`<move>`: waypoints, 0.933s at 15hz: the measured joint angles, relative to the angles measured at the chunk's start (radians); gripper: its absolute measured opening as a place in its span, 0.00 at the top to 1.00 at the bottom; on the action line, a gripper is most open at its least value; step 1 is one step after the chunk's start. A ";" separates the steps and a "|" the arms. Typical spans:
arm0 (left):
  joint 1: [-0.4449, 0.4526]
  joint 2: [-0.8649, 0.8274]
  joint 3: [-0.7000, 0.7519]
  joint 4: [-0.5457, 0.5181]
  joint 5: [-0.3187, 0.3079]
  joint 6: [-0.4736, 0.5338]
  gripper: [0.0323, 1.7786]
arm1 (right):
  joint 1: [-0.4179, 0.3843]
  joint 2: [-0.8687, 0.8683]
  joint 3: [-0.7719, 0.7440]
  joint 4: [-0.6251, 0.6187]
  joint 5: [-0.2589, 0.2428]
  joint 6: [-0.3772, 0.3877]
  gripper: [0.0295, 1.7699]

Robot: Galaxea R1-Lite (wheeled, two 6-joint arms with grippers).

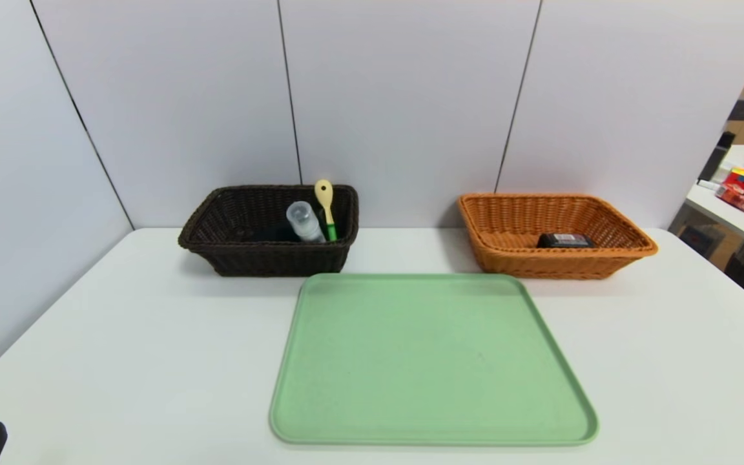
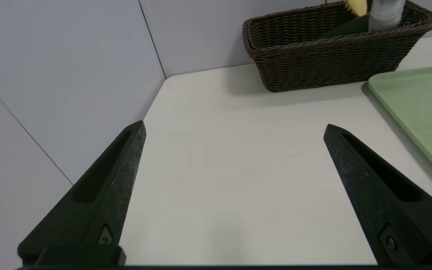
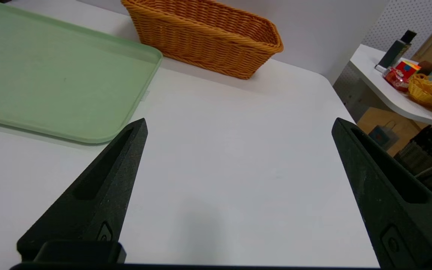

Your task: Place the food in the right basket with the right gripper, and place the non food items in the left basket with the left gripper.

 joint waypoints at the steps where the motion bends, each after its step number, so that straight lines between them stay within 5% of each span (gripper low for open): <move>1: 0.000 -0.002 -0.007 0.001 -0.033 -0.012 0.05 | 0.000 -0.014 -0.004 0.009 0.001 0.003 0.04; 6: -0.016 -0.005 -0.057 0.079 -0.125 -0.028 0.05 | 0.000 -0.057 -0.015 0.051 0.019 0.007 0.04; 14: -0.064 -0.082 -0.031 0.166 -0.128 -0.033 0.05 | 0.000 -0.064 -0.007 0.061 0.031 0.008 0.04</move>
